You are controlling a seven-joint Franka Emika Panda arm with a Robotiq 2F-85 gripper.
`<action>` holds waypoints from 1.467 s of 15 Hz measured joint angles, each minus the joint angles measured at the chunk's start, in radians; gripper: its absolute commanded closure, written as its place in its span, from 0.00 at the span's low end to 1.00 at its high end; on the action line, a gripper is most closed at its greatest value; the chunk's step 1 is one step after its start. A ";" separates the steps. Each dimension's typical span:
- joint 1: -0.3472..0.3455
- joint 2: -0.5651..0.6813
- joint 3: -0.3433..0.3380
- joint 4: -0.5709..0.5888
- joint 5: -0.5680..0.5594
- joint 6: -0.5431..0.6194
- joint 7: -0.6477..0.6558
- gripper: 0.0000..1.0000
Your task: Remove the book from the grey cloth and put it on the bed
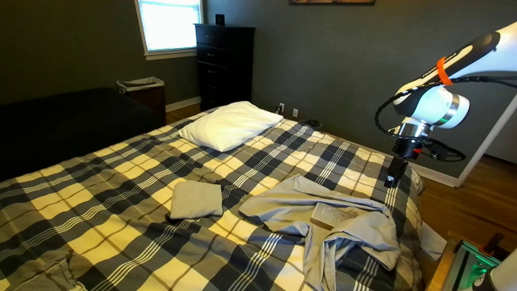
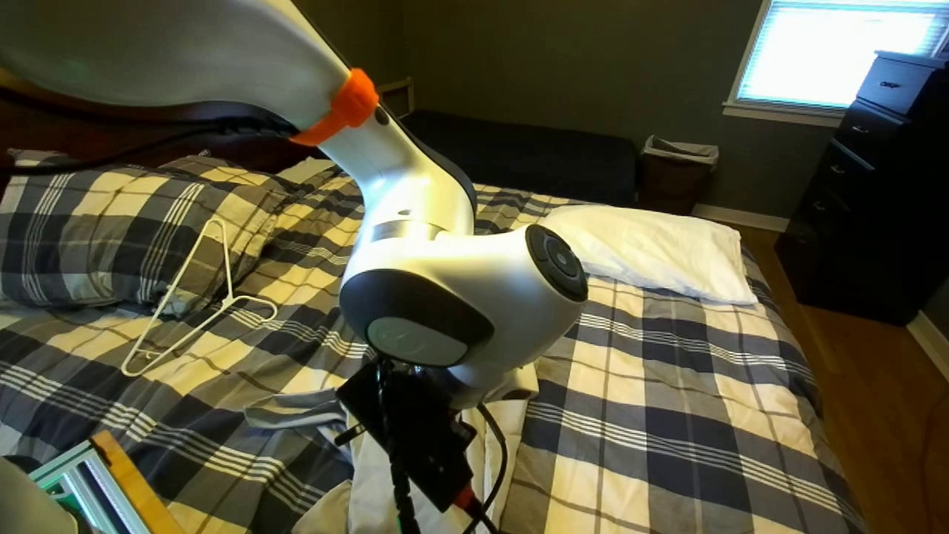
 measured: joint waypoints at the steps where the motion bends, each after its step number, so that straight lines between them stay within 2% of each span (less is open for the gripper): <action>1: -0.041 0.001 0.047 0.000 0.000 0.015 0.002 0.00; 4: -0.138 0.046 0.178 0.001 0.048 0.131 -0.030 0.00; 8: -0.244 0.192 0.364 0.025 0.193 0.299 -0.160 0.00; 12: -0.354 0.349 0.513 0.113 0.289 0.336 -0.264 0.00; 14: -0.378 0.377 0.536 0.129 0.285 0.337 -0.265 0.00; 22: -0.389 0.361 0.551 0.129 0.285 0.337 -0.263 0.00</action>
